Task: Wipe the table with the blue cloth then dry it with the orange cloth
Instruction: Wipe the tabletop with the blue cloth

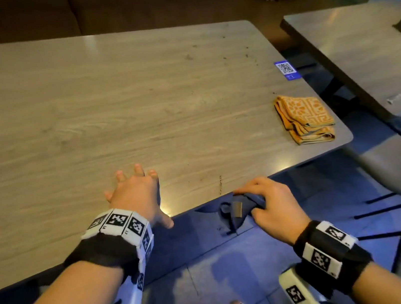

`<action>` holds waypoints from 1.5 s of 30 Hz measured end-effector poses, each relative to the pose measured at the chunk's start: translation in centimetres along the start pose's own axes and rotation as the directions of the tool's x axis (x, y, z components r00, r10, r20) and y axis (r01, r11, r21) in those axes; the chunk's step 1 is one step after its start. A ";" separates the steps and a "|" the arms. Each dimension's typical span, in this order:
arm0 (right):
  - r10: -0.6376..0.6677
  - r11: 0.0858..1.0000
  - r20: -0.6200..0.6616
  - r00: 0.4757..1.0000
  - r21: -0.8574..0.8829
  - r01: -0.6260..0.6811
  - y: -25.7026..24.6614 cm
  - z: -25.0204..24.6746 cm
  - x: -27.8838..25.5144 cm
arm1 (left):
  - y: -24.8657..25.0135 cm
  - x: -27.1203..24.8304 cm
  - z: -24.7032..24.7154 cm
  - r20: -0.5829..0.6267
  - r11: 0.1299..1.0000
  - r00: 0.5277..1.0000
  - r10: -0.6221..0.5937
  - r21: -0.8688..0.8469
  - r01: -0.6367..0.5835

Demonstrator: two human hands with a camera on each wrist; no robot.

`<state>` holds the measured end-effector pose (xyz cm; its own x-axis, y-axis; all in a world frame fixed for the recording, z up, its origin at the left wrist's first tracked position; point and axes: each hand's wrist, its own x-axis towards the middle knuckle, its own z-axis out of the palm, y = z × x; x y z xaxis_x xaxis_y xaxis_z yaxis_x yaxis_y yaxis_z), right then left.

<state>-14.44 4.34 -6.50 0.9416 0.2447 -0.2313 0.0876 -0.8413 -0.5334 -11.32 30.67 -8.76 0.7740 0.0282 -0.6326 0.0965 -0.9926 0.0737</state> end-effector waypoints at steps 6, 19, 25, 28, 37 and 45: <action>-0.050 0.998 -0.256 0.965 -0.050 0.038 -4.6 -3.0 12.4 | 0.2 0.2 -0.1 0.011 1.000 1.000 -0.004 0.004 0.004; -0.246 0.936 0.179 0.953 -0.212 0.281 -3.5 3.3 7.6 | 0.3 0.3 -0.2 0.041 1.000 0.999 -0.015 -0.005 0.015; -0.201 0.974 0.191 0.961 -0.070 0.217 -1.4 3.6 0.8 | 0.4 0.3 0.0 0.040 0.999 0.999 -0.011 -0.048 0.013; -0.220 0.975 0.003 0.975 0.037 0.220 -1.3 2.6 0.2 | 0.4 0.2 0.0 0.022 0.999 1.000 -0.010 -0.044 0.011; -0.020 0.999 0.003 1.000 -0.035 0.020 -0.2 3.7 0.4 | 0.2 0.4 -0.1 0.023 0.999 1.000 -0.013 -0.047 0.014; -0.118 0.992 -0.354 0.928 0.001 0.126 -8.1 -1.6 14.9 | 0.2 0.3 -0.3 0.061 0.996 0.998 -0.021 -0.086 0.027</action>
<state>-0.59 14.00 -4.36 0.9785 0.1554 0.1359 0.2053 -0.8034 -0.5589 -10.89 30.53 -8.70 0.7322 0.0422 -0.6797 0.1704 -0.9777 0.1228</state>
